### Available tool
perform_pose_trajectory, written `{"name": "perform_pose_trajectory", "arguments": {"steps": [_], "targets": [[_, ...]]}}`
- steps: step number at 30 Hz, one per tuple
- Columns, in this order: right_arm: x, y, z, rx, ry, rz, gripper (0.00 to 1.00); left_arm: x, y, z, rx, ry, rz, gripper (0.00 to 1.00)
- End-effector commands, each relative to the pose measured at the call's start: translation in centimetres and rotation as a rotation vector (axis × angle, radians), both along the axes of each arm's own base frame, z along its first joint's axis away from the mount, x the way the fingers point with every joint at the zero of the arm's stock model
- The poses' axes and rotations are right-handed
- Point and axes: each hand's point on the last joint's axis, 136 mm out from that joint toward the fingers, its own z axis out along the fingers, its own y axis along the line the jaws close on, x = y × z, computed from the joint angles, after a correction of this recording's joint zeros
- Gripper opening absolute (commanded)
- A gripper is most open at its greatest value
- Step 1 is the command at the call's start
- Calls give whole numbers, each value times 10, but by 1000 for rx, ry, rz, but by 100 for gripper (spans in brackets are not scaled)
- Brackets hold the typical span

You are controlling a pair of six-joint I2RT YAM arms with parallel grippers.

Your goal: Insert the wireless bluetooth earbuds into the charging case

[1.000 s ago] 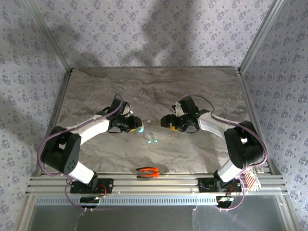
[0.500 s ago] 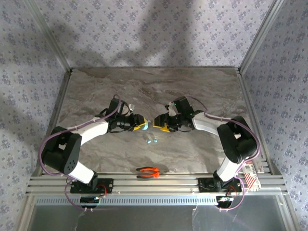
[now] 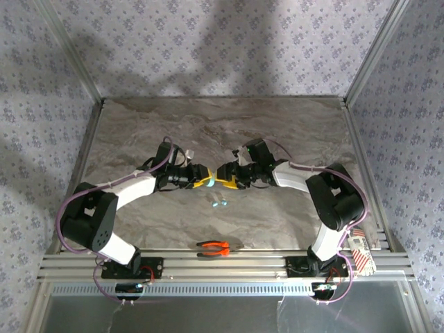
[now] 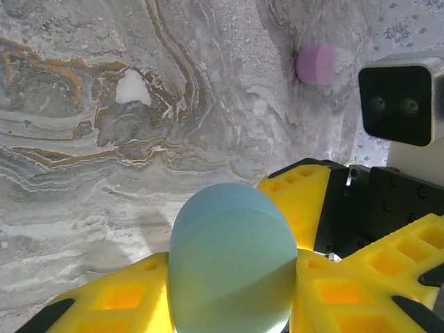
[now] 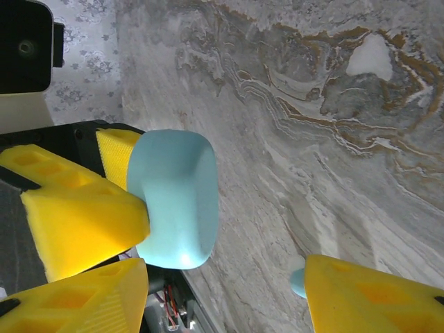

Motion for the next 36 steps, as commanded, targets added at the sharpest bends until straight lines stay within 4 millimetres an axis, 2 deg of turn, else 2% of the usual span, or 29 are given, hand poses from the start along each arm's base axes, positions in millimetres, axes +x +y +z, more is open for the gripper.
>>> {"name": "perform_pose_trajectory", "arguments": {"steps": [1, 10, 23, 28, 32, 36], "targets": [[2, 10, 6, 42, 15, 19, 62, 1, -1, 16, -46, -37, -6, 37], [-1, 15, -8, 37, 47, 29, 60, 3, -3, 21, -60, -42, -6, 36], [4, -4, -34, -27, 108, -29, 59, 3, -3, 17, -52, -36, -8, 36], [7, -12, -38, -44, 115, -44, 59, 3, -2, 14, -45, -30, -10, 36], [9, -18, -32, -42, 110, -52, 59, 4, -1, 10, -29, -22, -8, 35], [11, -17, -8, -3, 53, -40, 60, 3, -1, 6, -16, -14, -10, 35]]}}
